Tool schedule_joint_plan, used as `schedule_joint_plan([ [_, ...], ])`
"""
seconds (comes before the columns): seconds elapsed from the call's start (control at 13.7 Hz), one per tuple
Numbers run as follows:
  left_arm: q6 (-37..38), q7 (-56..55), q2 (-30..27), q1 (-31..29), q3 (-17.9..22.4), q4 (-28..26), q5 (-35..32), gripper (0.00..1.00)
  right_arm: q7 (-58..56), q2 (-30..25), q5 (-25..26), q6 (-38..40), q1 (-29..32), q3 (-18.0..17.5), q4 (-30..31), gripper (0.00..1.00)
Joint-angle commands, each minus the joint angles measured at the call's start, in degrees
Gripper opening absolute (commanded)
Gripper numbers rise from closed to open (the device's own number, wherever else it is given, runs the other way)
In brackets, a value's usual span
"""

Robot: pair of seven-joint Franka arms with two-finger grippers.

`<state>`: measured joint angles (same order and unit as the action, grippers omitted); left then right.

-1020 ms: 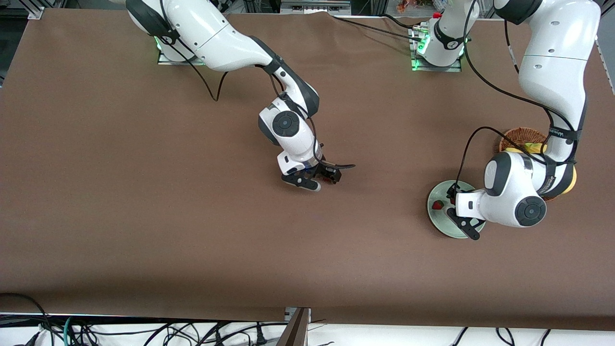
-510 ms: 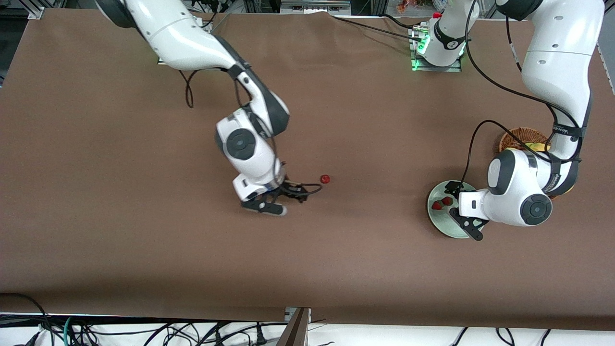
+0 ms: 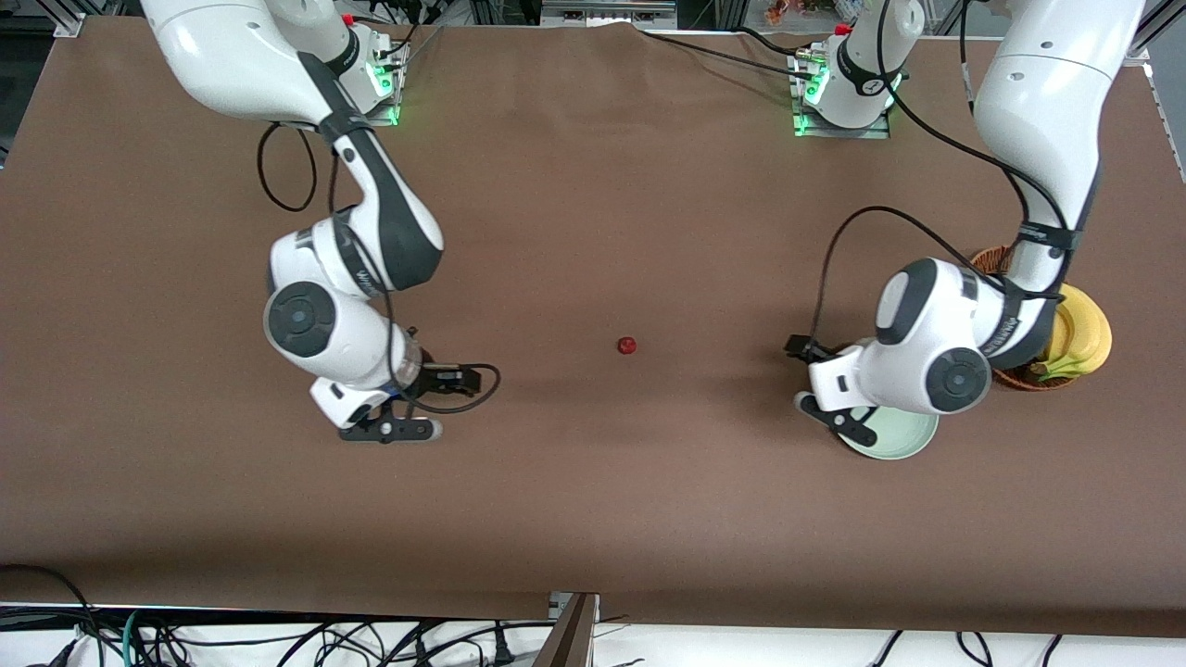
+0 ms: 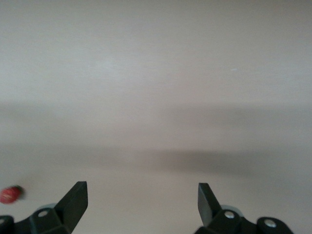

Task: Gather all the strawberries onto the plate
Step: 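Release the strawberry on the plate while the right gripper sets the last down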

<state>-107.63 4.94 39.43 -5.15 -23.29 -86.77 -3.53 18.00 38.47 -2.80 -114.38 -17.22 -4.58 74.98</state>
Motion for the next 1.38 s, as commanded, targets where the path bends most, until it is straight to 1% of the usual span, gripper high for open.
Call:
schedule_joint_plan([
  [0.0, -0.1, -15.7, -0.9, 1.8, -2.4, -0.9, 2.2, 1.00, -7.4, -3.5, 0.4, 5.3, 0.5, 3.5, 0.4, 1.00],
  [0.07, -0.2, -22.0, -0.9, 4.2, -2.3, -0.6, 2.2, 1.00, -9.8, -4.6, 0.4, 7.4, 0.5, 5.5, 0.4, 1.00],
  [0.22, -0.5, -32.6, -0.5, 7.7, -2.3, -0.4, 1.7, 1.00, -10.8, -6.7, 0.3, 9.7, 0.5, 9.9, 0.4, 1.00],
  [0.36, -4.8, -40.1, -0.1, 10.9, -2.3, 0.5, 1.7, 1.00, -11.8, -10.2, 0.6, 11.2, 0.8, 11.8, 0.4, 1.00],
  [0.44, -5.9, -44.4, 0.6, 12.5, -2.1, 0.6, 1.4, 1.00, -12.9, -11.6, 0.7, 12.7, 1.6, 12.0, 0.5, 1.00],
  [0.58, -8.3, -52.1, 1.6, 15.8, -1.8, 0.6, 1.4, 1.00, -15.5, -15.0, 0.7, 16.3, 5.0, 11.6, 1.0, 1.00],
  [0.66, -10.5, -55.6, 2.0, 17.3, -1.5, 0.6, 1.4, 1.00, -16.9, -17.2, 0.9, 17.5, 5.4, 11.7, 1.7, 1.00],
  [0.8, -14.3, -62.0, 2.9, 21.6, 0.9, 0.6, 1.3, 1.00, -17.1, -22.7, 2.1, 19.4, 6.8, 10.6, 5.9, 1.00],
  [0.87, -15.4, -64.1, 3.2, 25.1, 3.9, 0.6, 1.3, 1.00, -16.8, -26.7, 3.1, 19.3, 8.3, 8.0, 9.4, 1.00],
  [0.95, -15.9, -65.4, 3.2, 29.7, 8.2, 0.7, 1.4, 1.00, -16.8, -29.1, 3.6, 19.1, 11.6, 4.8, 12.0, 1.00],
  [1.02, -16.0, -65.8, 3.4, 33.9, 12.4, 1.2, 1.6, 1.00, -16.9, -30.6, 3.7, 19.4, 13.9, 2.8, 13.3, 1.00],
  [1.09, -16.0, -65.8, 4.4, 35.9, 14.3, 2.5, 1.7, 1.00, -17.0, -31.9, 4.1, 19.7, 14.2, 2.5, 14.1, 1.00],
  [1.24, -17.0, -65.8, 6.8, 36.4, 14.4, 5.0, 1.6, 1.00, -17.1, -35.3, 4.2, 21.0, 16.1, 2.5, 14.7, 1.00],
  [1.31, -18.2, -65.8, 7.1, 36.4, 14.4, 5.1, 1.6, 1.00, -17.2, -35.9, 4.2, 21.0, 16.3, 2.5, 14.7, 1.00],
])
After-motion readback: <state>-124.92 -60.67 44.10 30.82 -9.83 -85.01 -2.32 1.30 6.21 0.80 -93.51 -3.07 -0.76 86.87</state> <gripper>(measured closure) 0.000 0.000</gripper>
